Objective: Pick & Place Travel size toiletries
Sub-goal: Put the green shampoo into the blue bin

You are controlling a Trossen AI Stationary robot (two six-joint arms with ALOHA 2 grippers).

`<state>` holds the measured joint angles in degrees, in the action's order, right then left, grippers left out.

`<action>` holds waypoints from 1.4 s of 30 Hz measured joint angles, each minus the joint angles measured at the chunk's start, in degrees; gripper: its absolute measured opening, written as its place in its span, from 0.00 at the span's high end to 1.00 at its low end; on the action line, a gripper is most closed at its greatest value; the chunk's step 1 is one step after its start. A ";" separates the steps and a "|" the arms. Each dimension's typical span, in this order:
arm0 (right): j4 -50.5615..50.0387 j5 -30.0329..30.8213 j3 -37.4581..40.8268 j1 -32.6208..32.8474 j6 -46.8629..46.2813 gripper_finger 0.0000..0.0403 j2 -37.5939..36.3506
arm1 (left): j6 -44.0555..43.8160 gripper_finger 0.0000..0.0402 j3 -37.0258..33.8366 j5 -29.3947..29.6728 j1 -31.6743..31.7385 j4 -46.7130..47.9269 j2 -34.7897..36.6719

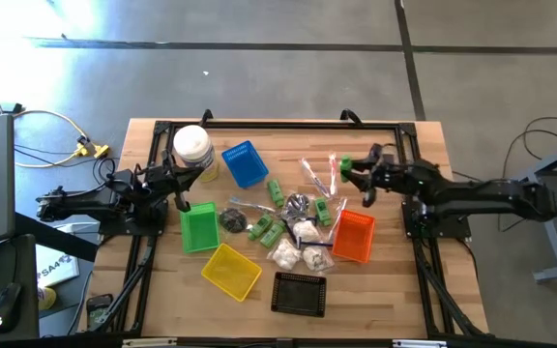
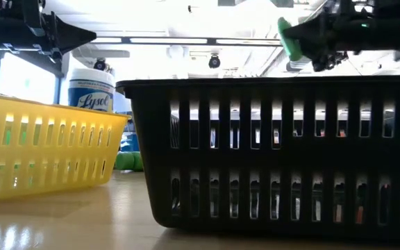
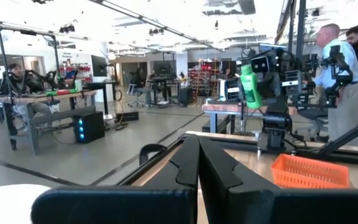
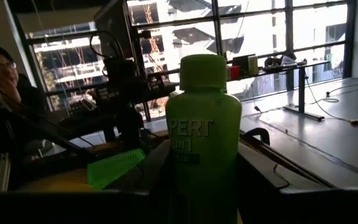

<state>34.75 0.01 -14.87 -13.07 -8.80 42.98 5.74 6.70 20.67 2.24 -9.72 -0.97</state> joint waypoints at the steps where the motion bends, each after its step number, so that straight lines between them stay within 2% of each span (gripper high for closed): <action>1: -0.11 -0.10 -1.69 0.10 0.48 0.68 2.57 | 0.00 1.00 0.00 0.00 0.00 -0.03 0.00; 6: -1.73 -1.06 -10.74 -0.22 2.67 0.68 15.46 | 0.00 1.00 0.00 -0.02 0.00 -0.09 0.00; 12: -1.70 -6.45 -22.31 -0.19 4.28 0.68 28.90 | -0.02 1.00 0.00 -0.02 0.00 -0.38 0.00; 16: -3.20 -6.13 -30.42 -0.21 4.57 0.68 37.21 | -0.04 1.00 0.00 -0.04 0.00 -0.50 0.00; 29: -26.35 -6.36 -58.17 -2.05 6.06 0.68 58.82 | -0.13 1.00 0.00 -1.31 0.00 -0.70 -0.01; 37: -41.83 -9.52 -74.07 -3.23 6.09 0.68 68.90 | -0.09 1.00 0.00 -1.32 0.00 -0.70 0.00; 42: -47.01 -8.49 -81.94 -3.23 7.29 0.68 74.16 | -0.05 1.00 0.00 -1.33 0.00 -0.87 0.00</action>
<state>-12.25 -8.48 -96.81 -16.29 -1.51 117.14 5.68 6.70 19.33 2.24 -10.59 -0.97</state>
